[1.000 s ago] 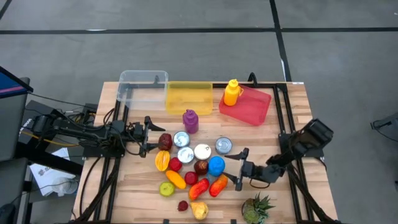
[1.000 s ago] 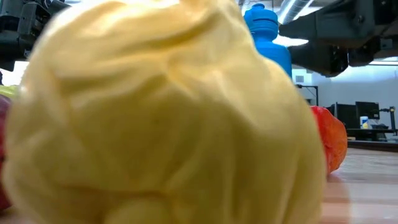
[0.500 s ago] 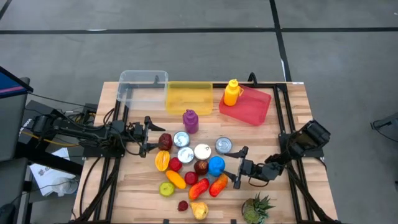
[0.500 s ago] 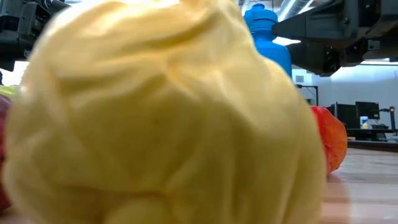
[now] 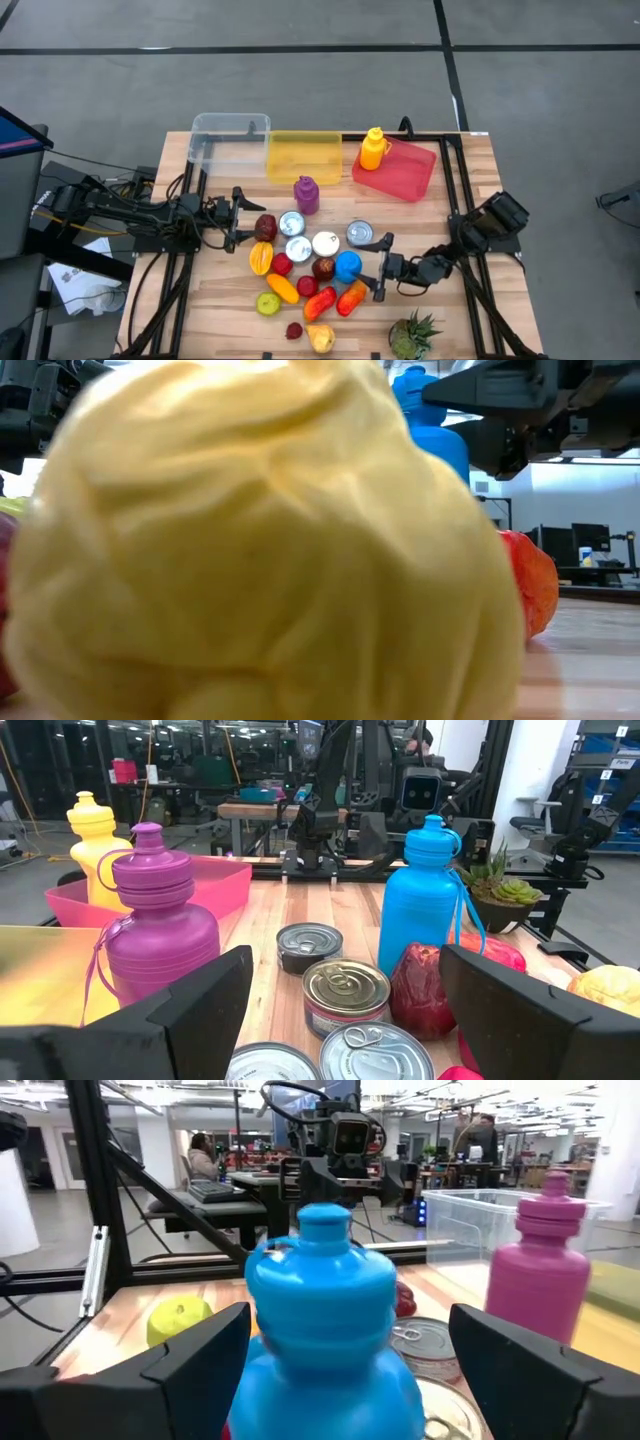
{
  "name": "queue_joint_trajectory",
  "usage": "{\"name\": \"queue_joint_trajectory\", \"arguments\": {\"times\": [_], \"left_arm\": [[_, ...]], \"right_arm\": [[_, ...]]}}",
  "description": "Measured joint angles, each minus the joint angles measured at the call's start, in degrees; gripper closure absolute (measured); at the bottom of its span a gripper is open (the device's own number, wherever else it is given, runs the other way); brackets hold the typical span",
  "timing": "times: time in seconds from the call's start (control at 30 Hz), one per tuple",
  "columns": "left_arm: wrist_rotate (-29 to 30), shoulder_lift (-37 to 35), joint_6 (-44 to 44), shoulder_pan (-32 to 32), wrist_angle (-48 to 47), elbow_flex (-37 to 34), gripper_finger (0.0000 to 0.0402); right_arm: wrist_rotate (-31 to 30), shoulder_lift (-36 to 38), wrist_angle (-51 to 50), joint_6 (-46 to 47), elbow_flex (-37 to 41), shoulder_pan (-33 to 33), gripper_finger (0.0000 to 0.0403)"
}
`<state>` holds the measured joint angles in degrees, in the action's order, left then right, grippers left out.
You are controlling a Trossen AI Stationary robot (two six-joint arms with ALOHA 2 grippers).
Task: Pick & Place Food Item
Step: Put the blue water bottle into the pink bin
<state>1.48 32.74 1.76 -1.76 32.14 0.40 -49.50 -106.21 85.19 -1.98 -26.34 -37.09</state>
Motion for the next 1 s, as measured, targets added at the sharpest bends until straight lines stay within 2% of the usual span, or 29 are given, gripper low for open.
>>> {"name": "queue_joint_trajectory", "arguments": {"times": [0.8,1.0], "left_arm": [[0.0,0.0,0.0,0.0,-0.2,0.0,0.0086],[0.0,0.0,0.0,0.0,-0.2,0.0,0.0086]], "right_arm": [[7.7,0.0,-3.6,2.7,-2.1,4.2,0.0072],[7.8,0.0,-6.0,4.1,-2.6,4.6,0.0100]]}}
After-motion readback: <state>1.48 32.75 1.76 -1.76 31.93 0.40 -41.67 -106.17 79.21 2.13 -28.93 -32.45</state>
